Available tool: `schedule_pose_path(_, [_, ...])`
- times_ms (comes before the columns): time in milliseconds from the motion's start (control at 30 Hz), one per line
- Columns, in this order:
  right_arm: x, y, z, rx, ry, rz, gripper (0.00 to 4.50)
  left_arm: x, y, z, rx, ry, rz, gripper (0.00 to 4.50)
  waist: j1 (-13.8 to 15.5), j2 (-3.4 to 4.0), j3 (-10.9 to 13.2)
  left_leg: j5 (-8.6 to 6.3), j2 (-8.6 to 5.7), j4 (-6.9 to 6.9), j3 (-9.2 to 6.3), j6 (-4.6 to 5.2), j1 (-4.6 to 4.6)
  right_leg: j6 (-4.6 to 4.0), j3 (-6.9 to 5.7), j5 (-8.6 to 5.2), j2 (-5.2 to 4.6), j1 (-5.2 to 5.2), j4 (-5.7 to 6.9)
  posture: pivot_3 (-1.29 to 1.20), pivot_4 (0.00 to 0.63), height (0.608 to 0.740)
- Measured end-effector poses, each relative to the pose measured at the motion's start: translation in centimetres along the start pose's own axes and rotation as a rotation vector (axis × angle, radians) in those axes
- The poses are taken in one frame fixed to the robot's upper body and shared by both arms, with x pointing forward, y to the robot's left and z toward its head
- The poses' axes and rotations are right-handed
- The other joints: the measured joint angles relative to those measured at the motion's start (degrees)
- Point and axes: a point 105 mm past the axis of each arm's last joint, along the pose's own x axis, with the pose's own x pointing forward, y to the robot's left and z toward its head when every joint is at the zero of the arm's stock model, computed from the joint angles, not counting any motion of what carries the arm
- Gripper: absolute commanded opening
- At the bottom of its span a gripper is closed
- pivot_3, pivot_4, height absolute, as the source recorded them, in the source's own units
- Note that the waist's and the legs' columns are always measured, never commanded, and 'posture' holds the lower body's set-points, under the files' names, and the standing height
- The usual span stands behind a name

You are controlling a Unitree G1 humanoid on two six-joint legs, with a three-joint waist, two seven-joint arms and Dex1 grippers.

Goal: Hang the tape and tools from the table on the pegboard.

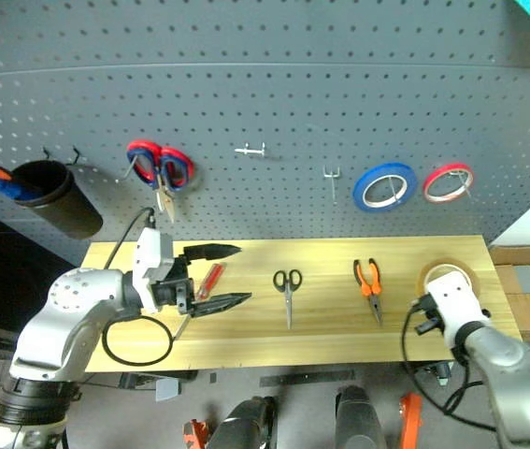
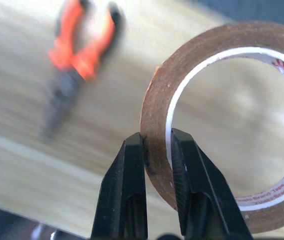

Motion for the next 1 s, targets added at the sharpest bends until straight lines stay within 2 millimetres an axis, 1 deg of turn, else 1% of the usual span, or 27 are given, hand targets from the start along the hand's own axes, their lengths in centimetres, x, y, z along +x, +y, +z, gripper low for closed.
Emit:
schedule_pose_path(100, [-1.6, 2.6, 3.3, -0.102, -0.127, -0.006, 0.14, 0.1, 0.3, -0.1, -0.002, -0.013, 0.011, 4.50, -0.07, 0.02, -0.01, 0.02, -0.01, 0.07, 0.00, -0.03, 0.00, 0.07, 0.03, 0.09, 0.02, 0.02, -0.04, -0.24, 0.235, 0.740])
schedule_pose_path(200, [-1.6, 3.9, 4.6, -0.238, -0.186, -0.011, 0.14, 0.3, 0.8, 0.2, 0.002, -0.028, 0.023, 4.50, -0.20, -0.01, -0.03, 0.03, -0.07, 0.10, 0.05, -0.04, 0.03, 0.08, 0.05, 0.11, 0.02, 0.04, -0.08, -0.25, 0.230, 0.740])
schedule_pose_path(233, [-1.6, 4.4, 5.5, -0.299, -0.229, -0.010, 0.14, 0.4, 0.9, 0.2, 0.000, -0.034, 0.030, 4.50, -0.27, -0.01, -0.03, 0.03, -0.07, 0.10, 0.05, -0.05, 0.03, 0.08, 0.04, 0.11, 0.02, 0.04, -0.07, -0.25, 0.229, 0.740])
schedule_pose_path(333, [-1.8, 4.9, 8.7, -0.418, -0.381, -0.045, 0.14, 0.6, 1.4, 0.5, -0.003, -0.053, 0.042, 4.50, -0.72, -0.01, -0.03, 0.04, -0.03, 0.05, 0.06, -0.06, 0.03, 0.06, 0.01, 0.12, 0.08, 0.01, -0.06, -0.24, 0.227, 0.740])
schedule_pose_path(367, [-1.9, 5.0, 9.5, -0.440, -0.418, -0.051, 0.14, 0.6, 1.6, 0.6, -0.006, -0.059, 0.050, 4.50, -0.80, -0.02, -0.03, 0.04, -0.02, 0.05, 0.05, -0.06, 0.03, 0.06, -0.01, 0.12, 0.09, 0.01, -0.06, -0.24, 0.227, 0.740])
schedule_pose_path(467, [-1.9, 5.7, 10.6, -0.475, -0.477, -0.040, 0.14, 0.1, 2.2, 0.9, -0.025, -0.074, 0.082, 4.50, -1.24, -0.02, -0.03, 0.03, -0.02, 0.04, 0.07, -0.06, 0.01, 0.05, 0.00, 0.12, 0.06, 0.01, -0.11, -0.22, 0.226, 0.740])
schedule_pose_path(567, [-1.3, 5.9, 12.3, -0.515, -0.545, -0.031, 0.14, -0.3, 2.3, 0.8, -0.030, -0.071, 0.094, 4.50, -1.62, -0.02, -0.03, 0.03, -0.02, 0.04, 0.11, -0.06, 0.02, 0.06, 0.01, 0.13, 0.02, 0.01, -0.11, -0.21, 0.225, 0.740])
schedule_pose_path(633, [-0.6, 6.0, 12.7, -0.521, -0.555, -0.024, 0.14, -0.5, 2.2, 0.5, -0.039, -0.065, 0.106, 4.50, -1.56, -0.02, -0.03, 0.03, -0.01, 0.02, 0.07, -0.07, 0.02, 0.04, -0.03, 0.13, 0.05, 0.00, -0.09, -0.18, 0.224, 0.740])
schedule_pose_path(700, [0.8, 6.2, 13.2, -0.519, -0.563, -0.003, 0.14, -0.8, 2.3, 0.3, -0.045, -0.062, 0.130, 4.50, -1.63, -0.02, -0.03, 0.04, 0.00, 0.03, 0.09, -0.07, 0.03, 0.01, -0.01, 0.15, 0.08, 0.00, -0.09, -0.17, 0.224, 0.740])
schedule_pose_path(800, [2.9, 6.1, 13.7, -0.520, -0.557, 0.026, 0.14, -0.8, 2.2, 0.9, -0.020, -0.072, 0.146, 4.50, -1.47, -0.02, -0.03, 0.04, 0.02, 0.05, 0.08, -0.08, 0.03, -0.01, -0.01, 0.17, 0.07, -0.01, -0.07, -0.16, 0.224, 0.740])
schedule_pose_path(900, [3.9, 6.4, 13.6, -0.525, -0.558, 0.064, 0.14, -1.0, 2.1, 1.1, -0.017, -0.077, 0.159, 4.50, -1.20, -0.02, -0.03, 0.04, 0.01, 0.01, 0.06, -0.08, 0.02, -0.01, -0.04, 0.17, 0.06, -0.04, -0.10, -0.15, 0.223, 0.740])
schedule_pose_path(1000, [4.7, 6.6, 13.9, -0.533, -0.561, 0.091, 0.14, -1.1, 2.2, 1.1, -0.020, -0.076, 0.175, 4.50, -1.26, -0.02, -0.03, 0.04, 0.01, 0.01, 0.10, -0.08, 0.00, -0.01, -0.01, 0.17, 0.01, -0.07, -0.10, -0.15, 0.224, 0.740])
